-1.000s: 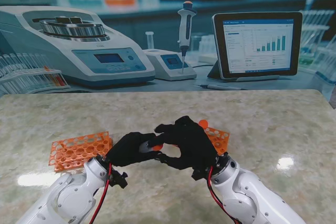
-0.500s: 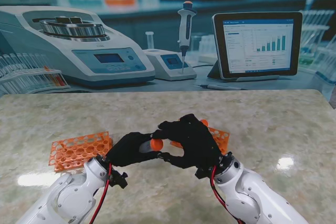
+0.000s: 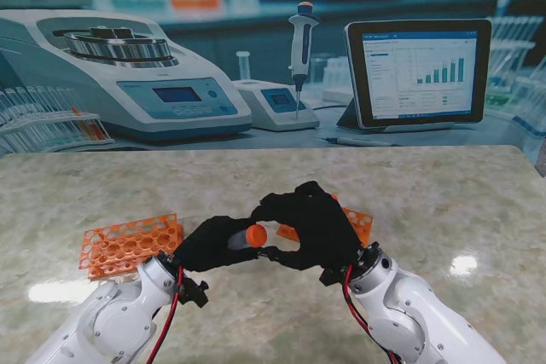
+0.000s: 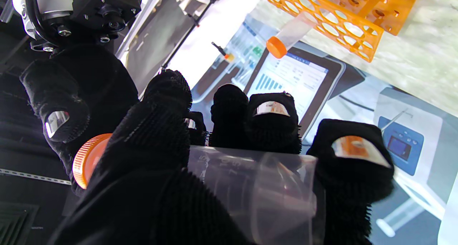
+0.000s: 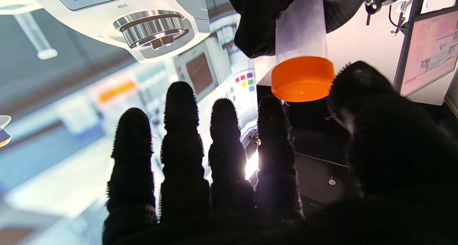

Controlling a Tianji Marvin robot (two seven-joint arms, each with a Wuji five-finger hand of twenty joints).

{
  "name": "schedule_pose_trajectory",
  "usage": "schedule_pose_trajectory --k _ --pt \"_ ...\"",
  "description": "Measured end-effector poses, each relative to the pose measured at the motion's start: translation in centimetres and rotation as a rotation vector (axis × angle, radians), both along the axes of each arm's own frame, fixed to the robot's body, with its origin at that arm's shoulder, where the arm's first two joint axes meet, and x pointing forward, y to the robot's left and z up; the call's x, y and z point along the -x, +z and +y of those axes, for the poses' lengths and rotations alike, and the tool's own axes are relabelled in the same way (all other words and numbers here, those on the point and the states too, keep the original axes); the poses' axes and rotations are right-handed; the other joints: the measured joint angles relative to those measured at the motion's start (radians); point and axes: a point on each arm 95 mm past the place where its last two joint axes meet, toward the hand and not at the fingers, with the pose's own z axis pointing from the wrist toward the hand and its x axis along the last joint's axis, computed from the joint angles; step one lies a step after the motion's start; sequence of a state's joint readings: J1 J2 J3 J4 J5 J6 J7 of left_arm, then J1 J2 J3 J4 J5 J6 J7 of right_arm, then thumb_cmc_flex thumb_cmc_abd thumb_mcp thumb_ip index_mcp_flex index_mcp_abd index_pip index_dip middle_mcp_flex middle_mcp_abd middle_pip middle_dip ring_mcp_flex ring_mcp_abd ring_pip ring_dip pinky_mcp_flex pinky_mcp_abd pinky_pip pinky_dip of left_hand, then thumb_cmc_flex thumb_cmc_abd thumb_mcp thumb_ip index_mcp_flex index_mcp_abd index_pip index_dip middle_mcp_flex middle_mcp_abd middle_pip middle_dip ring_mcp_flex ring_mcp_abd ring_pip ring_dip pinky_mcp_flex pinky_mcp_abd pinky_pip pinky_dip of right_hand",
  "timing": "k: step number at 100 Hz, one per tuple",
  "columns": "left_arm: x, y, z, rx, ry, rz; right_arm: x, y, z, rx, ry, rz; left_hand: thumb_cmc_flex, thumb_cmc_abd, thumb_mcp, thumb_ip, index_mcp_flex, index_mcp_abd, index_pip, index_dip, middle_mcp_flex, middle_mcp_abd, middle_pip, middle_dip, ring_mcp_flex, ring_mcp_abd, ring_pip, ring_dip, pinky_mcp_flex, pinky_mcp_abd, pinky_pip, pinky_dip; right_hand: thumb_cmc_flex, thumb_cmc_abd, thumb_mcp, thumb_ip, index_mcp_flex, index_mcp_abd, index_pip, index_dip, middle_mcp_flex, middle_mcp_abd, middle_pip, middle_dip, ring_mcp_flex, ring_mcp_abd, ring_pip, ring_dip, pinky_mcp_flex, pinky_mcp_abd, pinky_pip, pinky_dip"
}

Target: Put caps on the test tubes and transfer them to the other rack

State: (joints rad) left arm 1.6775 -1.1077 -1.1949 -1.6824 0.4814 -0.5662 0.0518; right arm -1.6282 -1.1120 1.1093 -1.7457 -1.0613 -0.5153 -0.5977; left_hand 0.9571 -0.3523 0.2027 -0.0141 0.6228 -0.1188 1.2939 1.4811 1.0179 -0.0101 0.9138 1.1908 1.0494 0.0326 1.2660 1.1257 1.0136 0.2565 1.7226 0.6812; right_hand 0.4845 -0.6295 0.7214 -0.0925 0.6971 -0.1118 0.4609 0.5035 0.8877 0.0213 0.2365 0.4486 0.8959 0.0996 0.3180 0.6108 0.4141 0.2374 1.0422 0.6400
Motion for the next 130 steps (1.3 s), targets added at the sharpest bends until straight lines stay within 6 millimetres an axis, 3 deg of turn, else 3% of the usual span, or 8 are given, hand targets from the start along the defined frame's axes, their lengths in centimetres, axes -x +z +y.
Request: schedule_pose_trajectory --k 26,109,120,130 --pt "0.03 -0.01 -0.06 0.001 -0.002 0.000 -0.17 0.16 0.16 0.007 0.001 -0.002 0.000 0.000 0.000 0.000 0.000 0.000 0.000 0.000 0.000 0.000 0.000 0.000 0.000 0.000 0.000 0.000 0.000 0.000 0.000 0.000 0.000 -0.021 0.001 0.000 0.043 0.001 0.019 0.078 0.041 0.000 0.049 0.059 0.033 -0.024 0.007 0.014 0.034 0.000 0.000 -0.009" --pt "0.12 0.01 -0.17 0.001 -0.008 -0.001 -0.09 0.13 0.66 0.007 0.019 0.009 0.000 0.000 0.000 0.000 0.000 0.000 0.000 0.000 0.000 0.000 0.000 0.000 0.000 0.000 0.000 0.000 -0.001 0.000 0.000 0.000 0.001 -0.021 0.012 -0.005 0.099 0.002 0.027 0.139 0.137 0.000 0.086 0.098 0.129 -0.059 0.056 0.049 0.098 -0.007 0.021 -0.010" --pt "0.18 -0.03 -0.28 0.001 -0.012 0.000 -0.12 0.16 0.73 0.005 0.021 0.012 0.000 0.000 0.000 0.000 0.000 0.000 0.000 0.000 0.000 0.000 0.000 0.000 0.000 0.000 0.000 0.000 -0.002 0.000 0.000 0.000 0.048 -0.025 -0.002 -0.070 0.101 -0.001 0.061 0.138 0.156 0.000 0.088 0.110 0.149 -0.063 0.055 0.057 0.110 -0.016 0.029 -0.010" --pt "0.21 -0.06 -0.36 0.000 -0.015 0.002 -0.13 0.16 0.77 0.003 0.021 0.013 0.000 0.000 0.000 0.000 0.000 0.000 0.000 0.000 0.000 0.000 0.000 0.000 0.000 0.000 0.000 0.000 -0.002 0.000 0.000 0.000 0.063 -0.035 -0.026 -0.100 0.099 -0.003 0.139 0.067 0.166 0.000 0.092 0.118 0.156 -0.065 0.056 0.059 0.124 -0.018 0.032 -0.011"
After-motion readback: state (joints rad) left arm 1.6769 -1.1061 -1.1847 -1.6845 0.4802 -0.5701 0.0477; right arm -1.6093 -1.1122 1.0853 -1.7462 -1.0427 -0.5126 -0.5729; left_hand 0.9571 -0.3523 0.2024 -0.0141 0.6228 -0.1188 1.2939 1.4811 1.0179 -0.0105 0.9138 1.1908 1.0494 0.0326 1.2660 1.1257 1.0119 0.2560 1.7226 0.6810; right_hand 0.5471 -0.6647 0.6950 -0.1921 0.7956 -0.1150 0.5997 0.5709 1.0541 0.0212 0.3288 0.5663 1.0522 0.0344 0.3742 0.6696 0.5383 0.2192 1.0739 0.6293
